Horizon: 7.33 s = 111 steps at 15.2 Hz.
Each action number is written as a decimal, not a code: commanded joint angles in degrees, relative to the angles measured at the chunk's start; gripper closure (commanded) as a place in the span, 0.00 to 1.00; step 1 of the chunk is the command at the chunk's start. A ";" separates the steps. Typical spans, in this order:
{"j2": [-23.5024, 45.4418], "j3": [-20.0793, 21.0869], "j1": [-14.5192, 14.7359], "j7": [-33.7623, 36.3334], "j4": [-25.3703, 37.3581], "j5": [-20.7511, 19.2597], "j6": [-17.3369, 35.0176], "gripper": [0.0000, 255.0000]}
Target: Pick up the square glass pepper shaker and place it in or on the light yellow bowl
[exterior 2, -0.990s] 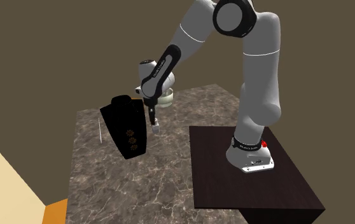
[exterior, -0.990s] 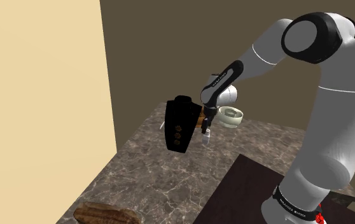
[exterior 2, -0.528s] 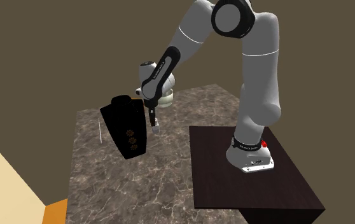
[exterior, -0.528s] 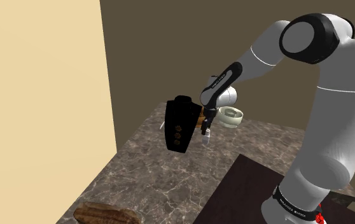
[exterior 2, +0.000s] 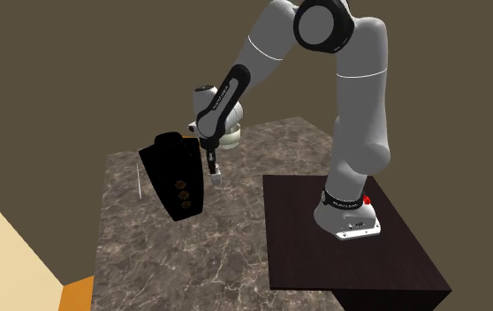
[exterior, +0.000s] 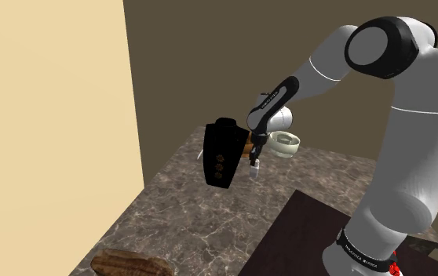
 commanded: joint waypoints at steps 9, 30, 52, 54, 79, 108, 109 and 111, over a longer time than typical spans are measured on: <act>-4.22 -0.85 0.55 1.60 0.31 -2.28 -4.34 1.00; -15.98 -1.32 0.97 5.17 5.21 -7.35 -20.49 1.00; 0.93 -10.27 -10.56 -18.32 33.58 0.48 -33.39 1.00; 4.25 -10.74 -12.66 -20.98 38.31 2.07 -35.18 1.00; 26.75 -9.61 -25.98 -31.57 62.43 10.71 -38.44 1.00; 26.08 -9.81 -26.06 -31.32 63.89 10.39 -40.50 0.00; 26.08 -9.81 -26.06 -31.32 63.89 10.39 -40.50 0.00; 26.08 -9.81 -26.06 -31.32 63.89 10.39 -40.50 0.00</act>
